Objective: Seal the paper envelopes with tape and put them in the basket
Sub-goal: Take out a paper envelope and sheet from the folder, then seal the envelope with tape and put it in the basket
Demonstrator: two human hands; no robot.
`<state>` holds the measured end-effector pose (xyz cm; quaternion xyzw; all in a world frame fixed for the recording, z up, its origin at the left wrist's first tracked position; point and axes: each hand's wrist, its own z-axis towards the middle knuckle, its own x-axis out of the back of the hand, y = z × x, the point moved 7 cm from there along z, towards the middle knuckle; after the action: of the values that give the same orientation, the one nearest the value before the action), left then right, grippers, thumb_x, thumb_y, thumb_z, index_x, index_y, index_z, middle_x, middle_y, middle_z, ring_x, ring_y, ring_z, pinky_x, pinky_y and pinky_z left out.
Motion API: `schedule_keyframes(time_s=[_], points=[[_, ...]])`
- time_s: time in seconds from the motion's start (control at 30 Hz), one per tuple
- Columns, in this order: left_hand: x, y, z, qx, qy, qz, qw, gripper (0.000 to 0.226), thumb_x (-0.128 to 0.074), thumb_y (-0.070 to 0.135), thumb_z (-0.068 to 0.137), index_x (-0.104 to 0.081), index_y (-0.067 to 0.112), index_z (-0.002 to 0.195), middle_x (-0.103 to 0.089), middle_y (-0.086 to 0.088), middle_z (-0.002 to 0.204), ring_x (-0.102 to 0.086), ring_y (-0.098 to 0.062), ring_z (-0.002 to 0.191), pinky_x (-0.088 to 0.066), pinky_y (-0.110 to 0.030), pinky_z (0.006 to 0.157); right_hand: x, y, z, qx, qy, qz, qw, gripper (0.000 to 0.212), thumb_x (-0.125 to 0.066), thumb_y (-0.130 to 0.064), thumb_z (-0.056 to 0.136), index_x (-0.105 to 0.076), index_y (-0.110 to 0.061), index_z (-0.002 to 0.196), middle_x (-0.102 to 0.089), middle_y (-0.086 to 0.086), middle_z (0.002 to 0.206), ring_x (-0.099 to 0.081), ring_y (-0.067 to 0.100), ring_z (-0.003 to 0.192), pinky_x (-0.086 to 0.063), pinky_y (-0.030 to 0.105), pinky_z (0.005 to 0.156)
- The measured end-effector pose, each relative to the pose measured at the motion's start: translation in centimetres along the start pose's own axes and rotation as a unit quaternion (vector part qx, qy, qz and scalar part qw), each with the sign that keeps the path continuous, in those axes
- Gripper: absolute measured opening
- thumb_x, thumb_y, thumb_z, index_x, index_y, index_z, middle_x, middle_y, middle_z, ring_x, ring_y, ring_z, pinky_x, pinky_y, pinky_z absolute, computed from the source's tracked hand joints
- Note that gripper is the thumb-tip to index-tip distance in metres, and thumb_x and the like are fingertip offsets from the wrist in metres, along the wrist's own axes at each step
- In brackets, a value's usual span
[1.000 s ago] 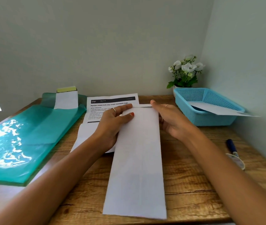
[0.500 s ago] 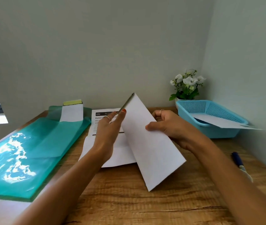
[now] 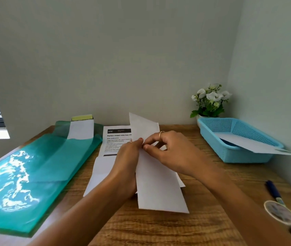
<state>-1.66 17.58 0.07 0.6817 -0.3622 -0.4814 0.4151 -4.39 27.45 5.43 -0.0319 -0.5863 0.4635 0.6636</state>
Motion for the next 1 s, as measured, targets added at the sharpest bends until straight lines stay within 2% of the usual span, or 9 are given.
schedule_keyframes(time_s=[0.27,0.37,0.43,0.53,0.63,0.7,0.83,0.93,1.0], points=[[-0.3,0.2,0.3,-0.044,-0.007,-0.002,0.999,0.013,-0.05,0.014,0.096,-0.062,0.02,0.098,-0.073,-0.006,0.085,-0.071,-0.023,0.07,-0.058,-0.035,0.056,2.1,2.5,-0.4,-0.055,0.037,0.017,0.998,0.019,-0.063,-0.028,0.088,-0.068,-0.029,0.106,-0.054,-0.013,0.13,-0.048,0.005,0.117,-0.033,0.017,0.087],[0.0,0.0,0.6,-0.046,0.009,-0.006,0.999,0.014,-0.052,0.012,0.095,-0.061,0.019,0.104,-0.071,-0.006,0.094,-0.071,-0.026,0.081,-0.058,-0.044,0.067,2.3,4.1,-0.7,-0.111,0.03,0.087,0.99,0.029,-0.067,-0.019,0.085,-0.065,-0.027,0.113,-0.056,-0.006,0.128,-0.054,0.009,0.112,-0.044,0.022,0.09],[0.3,-0.1,0.6,-0.051,0.018,0.0,0.999,0.016,-0.053,0.011,0.094,-0.06,0.019,0.107,-0.07,-0.005,0.095,-0.07,-0.027,0.083,-0.058,-0.046,0.07,2.0,4.8,-1.0,-0.143,0.017,0.15,0.978,0.031,-0.068,-0.01,0.084,-0.065,-0.022,0.113,-0.061,-0.004,0.116,-0.059,0.005,0.095,-0.05,0.016,0.076],[0.5,-0.1,0.8,-0.062,0.032,0.015,0.997,0.031,-0.057,0.01,0.092,-0.054,0.019,0.122,-0.067,-0.005,0.105,-0.069,-0.027,0.087,-0.057,-0.05,0.075,1.7,5.4,-1.0,-0.172,0.016,0.182,0.968,0.034,-0.067,-0.001,0.083,-0.065,-0.016,0.114,-0.06,-0.005,0.103,-0.057,0.001,0.084,-0.047,0.009,0.06],[1.1,-0.1,1.3,-0.083,0.056,0.035,0.994,0.054,-0.06,0.005,0.089,-0.04,0.024,0.136,-0.059,-0.005,0.124,-0.064,-0.025,0.095,-0.054,-0.05,0.083,1.0,6.0,-0.9,-0.187,0.0,0.175,0.967,0.037,-0.067,0.002,0.081,-0.065,-0.013,0.115,-0.061,0.001,0.111,-0.059,0.006,0.089,-0.049,0.011,0.065],[1.1,-0.3,1.5,-0.089,0.066,0.084,0.99,0.068,-0.06,0.002,0.088,-0.028,0.027,0.143,-0.047,-0.004,0.138,-0.056,-0.02,0.102,-0.051,-0.046,0.089,0.4,6.7,-1.0,-0.201,-0.018,0.154,0.967,0.038,-0.068,0.003,0.08,-0.066,-0.013,0.114,-0.061,0.004,0.119,-0.06,0.013,0.1,-0.053,0.022,0.08],[0.3,-1.6,1.9,-0.113,0.076,0.332,0.933,0.088,-0.063,0.005,0.086,-0.007,0.03,0.149,-0.024,-0.002,0.152,-0.042,-0.023,0.123,-0.048,-0.043,0.09,-0.3,7.2,-1.1,-0.212,-0.057,0.02,0.975,0.039,-0.07,-0.006,0.081,-0.066,-0.021,0.116,-0.059,0.002,0.126,-0.056,0.015,0.11,-0.046,0.027,0.091],[-0.5,-1.8,2.3,-0.161,0.064,0.469,0.866,0.089,-0.064,0.008,0.085,-0.005,0.023,0.151,-0.002,-0.005,0.158,-0.011,-0.025,0.144,-0.022,-0.041,0.112,-0.5,6.4,-1.3,-0.184,-0.045,-0.074,0.979,0.039,-0.069,-0.012,0.082,-0.064,-0.023,0.118,-0.06,0.001,0.126,-0.058,0.014,0.109,-0.039,0.02,0.08],[-1.2,-1.8,2.3,-0.185,0.049,0.537,0.821,0.085,-0.063,0.009,0.086,-0.009,0.02,0.151,0.003,-0.007,0.158,0.0,-0.025,0.145,-0.008,-0.039,0.115,-0.4,5.9,-1.9,-0.164,-0.019,-0.099,0.981,0.037,-0.07,-0.014,0.081,-0.064,-0.021,0.117,-0.061,0.003,0.123,-0.059,0.015,0.106,-0.037,0.019,0.075]])
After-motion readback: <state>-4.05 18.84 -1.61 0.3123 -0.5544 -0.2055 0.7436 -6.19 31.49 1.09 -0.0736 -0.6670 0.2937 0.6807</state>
